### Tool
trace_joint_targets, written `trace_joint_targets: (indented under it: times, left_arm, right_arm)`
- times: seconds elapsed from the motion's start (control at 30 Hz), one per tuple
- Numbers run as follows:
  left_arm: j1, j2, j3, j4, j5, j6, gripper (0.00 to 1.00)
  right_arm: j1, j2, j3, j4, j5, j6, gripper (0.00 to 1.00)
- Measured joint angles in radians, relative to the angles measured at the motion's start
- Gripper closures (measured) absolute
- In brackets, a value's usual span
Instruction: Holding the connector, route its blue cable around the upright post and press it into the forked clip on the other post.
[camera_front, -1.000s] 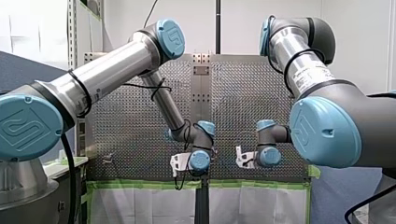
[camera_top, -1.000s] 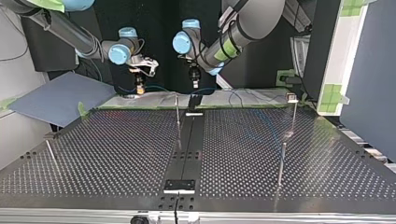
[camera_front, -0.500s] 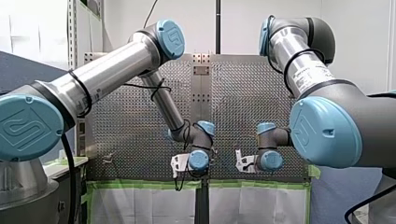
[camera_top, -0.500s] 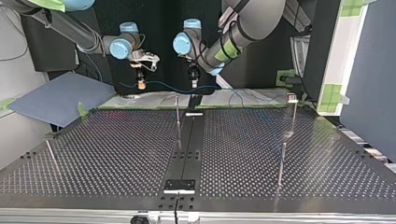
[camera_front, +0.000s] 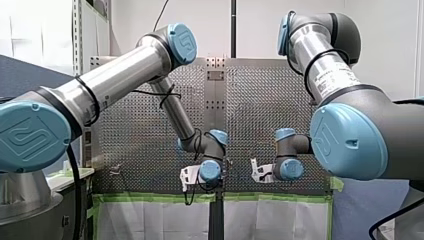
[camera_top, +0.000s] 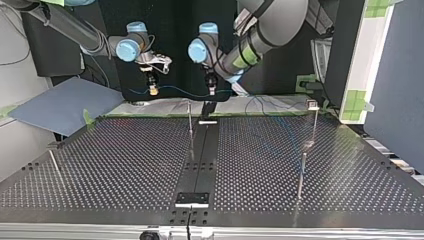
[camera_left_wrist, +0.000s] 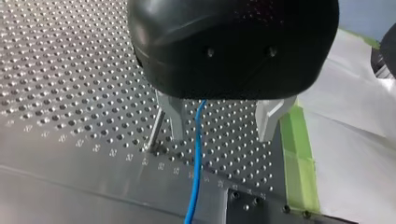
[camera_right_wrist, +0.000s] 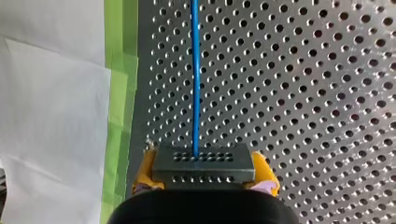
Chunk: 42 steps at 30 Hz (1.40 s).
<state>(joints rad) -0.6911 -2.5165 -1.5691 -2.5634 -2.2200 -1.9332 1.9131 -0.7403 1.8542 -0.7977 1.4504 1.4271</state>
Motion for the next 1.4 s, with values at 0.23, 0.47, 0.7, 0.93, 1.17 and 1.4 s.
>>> trace_joint_targets:
  times: [0.23,0.47,0.7,0.93,1.17,1.4]
  left_arm:
    - [0.016,0.000,0.000,0.011,-0.010,0.000,0.25]
    - [0.009,0.001,-0.001,0.012,-0.049,0.019,0.25]
    - [-0.012,0.001,-0.020,0.005,-0.091,0.049,0.25]
    - [-0.021,0.001,-0.042,0.016,-0.097,0.052,0.25]
    - [-0.022,0.002,-0.043,0.057,-0.110,0.052,0.25]
    - [-0.016,0.004,-0.042,0.105,-0.107,0.048,0.25]
  right_arm:
    - [-0.001,-0.001,0.019,-0.009,-0.009,-0.002,1.00]
    - [-0.004,-0.016,0.048,-0.023,-0.009,-0.019,1.00]
    - [-0.012,-0.074,0.107,-0.077,-0.009,0.020,1.00]
    - [-0.012,-0.137,0.135,-0.119,-0.032,0.075,1.00]
    - [-0.008,-0.171,0.136,-0.125,-0.037,0.081,1.00]
    - [-0.006,-0.159,0.136,-0.135,-0.037,0.081,1.00]
